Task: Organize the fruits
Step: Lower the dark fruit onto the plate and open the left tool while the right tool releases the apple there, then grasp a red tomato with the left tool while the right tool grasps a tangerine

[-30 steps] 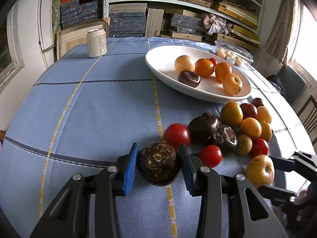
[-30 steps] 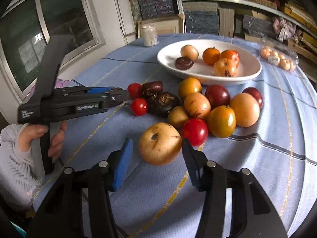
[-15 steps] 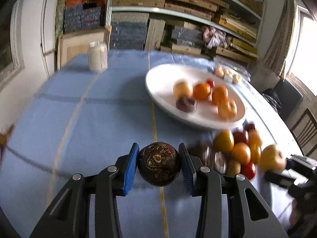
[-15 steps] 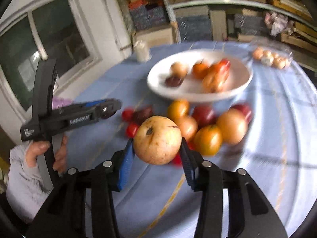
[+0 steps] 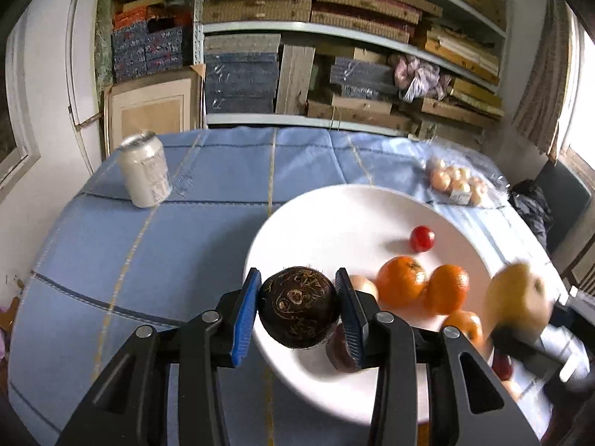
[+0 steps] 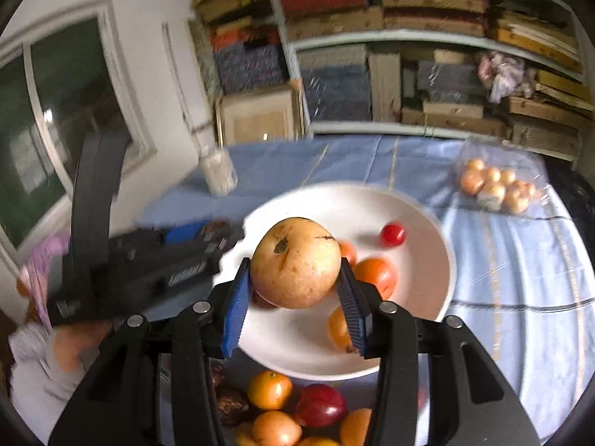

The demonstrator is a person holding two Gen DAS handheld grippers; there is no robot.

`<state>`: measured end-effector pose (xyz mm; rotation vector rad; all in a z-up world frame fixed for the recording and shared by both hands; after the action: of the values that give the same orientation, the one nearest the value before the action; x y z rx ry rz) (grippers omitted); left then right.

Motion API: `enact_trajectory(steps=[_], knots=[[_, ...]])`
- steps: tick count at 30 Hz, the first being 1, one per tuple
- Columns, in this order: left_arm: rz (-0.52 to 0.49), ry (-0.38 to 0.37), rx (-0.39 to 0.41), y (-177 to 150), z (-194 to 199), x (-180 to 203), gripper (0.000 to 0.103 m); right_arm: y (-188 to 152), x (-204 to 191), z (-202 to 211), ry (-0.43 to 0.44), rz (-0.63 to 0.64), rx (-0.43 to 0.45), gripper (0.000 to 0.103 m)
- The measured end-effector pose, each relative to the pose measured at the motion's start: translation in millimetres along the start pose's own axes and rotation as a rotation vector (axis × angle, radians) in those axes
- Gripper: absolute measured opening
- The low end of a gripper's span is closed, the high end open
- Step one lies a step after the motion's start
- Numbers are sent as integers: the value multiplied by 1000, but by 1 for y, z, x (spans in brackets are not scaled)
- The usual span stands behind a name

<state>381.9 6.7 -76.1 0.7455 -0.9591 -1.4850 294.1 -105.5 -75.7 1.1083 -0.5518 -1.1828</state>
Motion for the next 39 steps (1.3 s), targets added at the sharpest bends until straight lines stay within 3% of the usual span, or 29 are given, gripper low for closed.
enact_trajectory(steps=[4, 10, 12, 16, 18, 27, 34, 39], knots=[[-20, -10, -32, -10, -17, 1, 41, -23, -2, -22, -9, 27, -61, 44], [-7, -7, -21, -14, -21, -2, 43, -35, -6, -25, -17, 49, -79, 45], [-4, 4, -17, -14, -21, -2, 62, -36, -7, -23, -21, 53, -70, 45], [-16, 6, -13, -17, -21, 1, 68, -29, -4, -15, -23, 44, -43, 50], [-29, 8, -4, -16, -18, 3, 76, -24, 0, -8, -25, 29, -26, 51], [-12, 38, 70, -17, 38, -4, 87, -2, 17, 45, -39, -53, 93, 64], [-48, 100, 108, -45, 87, -3, 90, -41, 52, 99, -88, -180, 149, 68], [-44, 115, 85, -69, 110, -6, 90, -75, 76, 124, -140, -243, 121, 71]])
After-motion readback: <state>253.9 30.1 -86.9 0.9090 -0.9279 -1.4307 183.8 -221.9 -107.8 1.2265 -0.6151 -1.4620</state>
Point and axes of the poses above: each gripper's, at about its wrist camera, not at the fingertips, and z roughly against the way its jaws point, x to its right, y to its top, the point moved 3 cm from there along -z, roughly the way its jaws point, and after that the axes turned 15 degrees about x, right-handed, at the moved point
